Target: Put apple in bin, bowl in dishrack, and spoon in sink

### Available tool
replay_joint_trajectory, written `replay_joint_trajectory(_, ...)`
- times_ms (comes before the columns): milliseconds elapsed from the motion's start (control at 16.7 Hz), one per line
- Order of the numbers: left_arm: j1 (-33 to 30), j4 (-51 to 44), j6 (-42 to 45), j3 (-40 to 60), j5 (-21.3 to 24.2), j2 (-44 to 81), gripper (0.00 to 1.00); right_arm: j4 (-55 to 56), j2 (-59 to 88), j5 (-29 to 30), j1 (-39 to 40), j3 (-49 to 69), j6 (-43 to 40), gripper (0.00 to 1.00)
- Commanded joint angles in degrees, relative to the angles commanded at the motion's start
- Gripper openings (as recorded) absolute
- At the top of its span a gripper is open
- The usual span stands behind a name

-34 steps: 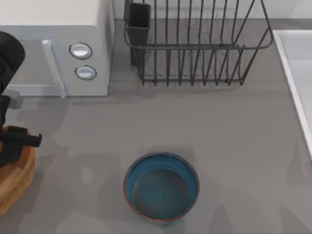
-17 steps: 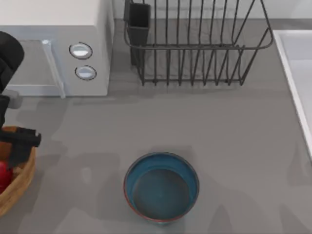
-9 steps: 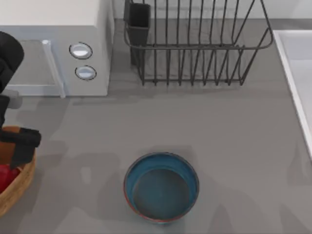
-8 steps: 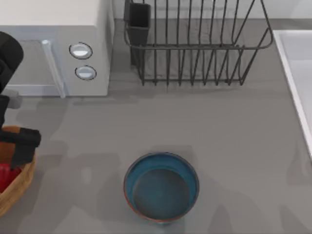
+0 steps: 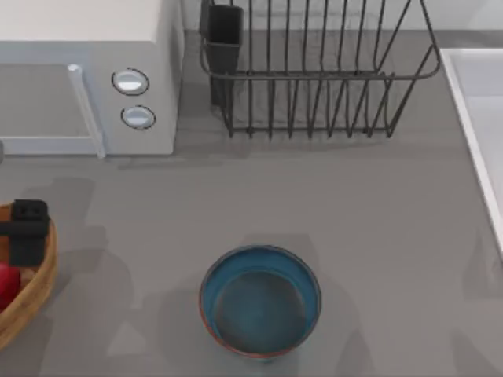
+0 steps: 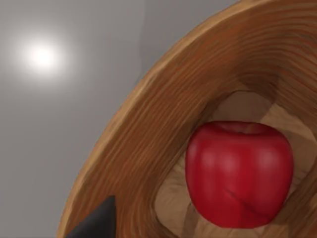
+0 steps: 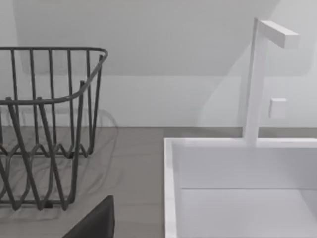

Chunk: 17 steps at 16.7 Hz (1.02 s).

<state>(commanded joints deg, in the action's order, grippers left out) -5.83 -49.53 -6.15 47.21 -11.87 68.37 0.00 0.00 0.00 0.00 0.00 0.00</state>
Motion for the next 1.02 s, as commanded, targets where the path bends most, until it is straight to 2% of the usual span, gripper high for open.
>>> replay_joint_trajectory(420, 3.1, 25.98, 4.09, -27.28, 6.14, -41.67, 1.0, 0.0, 0.0, 0.0, 0.0, 0.0, 0.0, 1.0)
replay_joint_trajectory(600, 4.35, 37.6, 5.36, -37.39, 8.82, -55.88, 1.0, 0.0, 0.0, 0.0, 0.0, 0.0, 0.0, 1.0)
replay_joint_trajectory(840, 5.6, 47.85, 6.07, -45.72, 11.39, -66.62, 1.0, 0.0, 0.0, 0.0, 0.0, 0.0, 0.0, 1.0)
replay_joint_trajectory(1020, 5.83, 49.53, 6.15, -47.21, 11.87, -68.37, 1.0, 0.0, 0.0, 0.0, 0.0, 0.0, 0.0, 1.0)
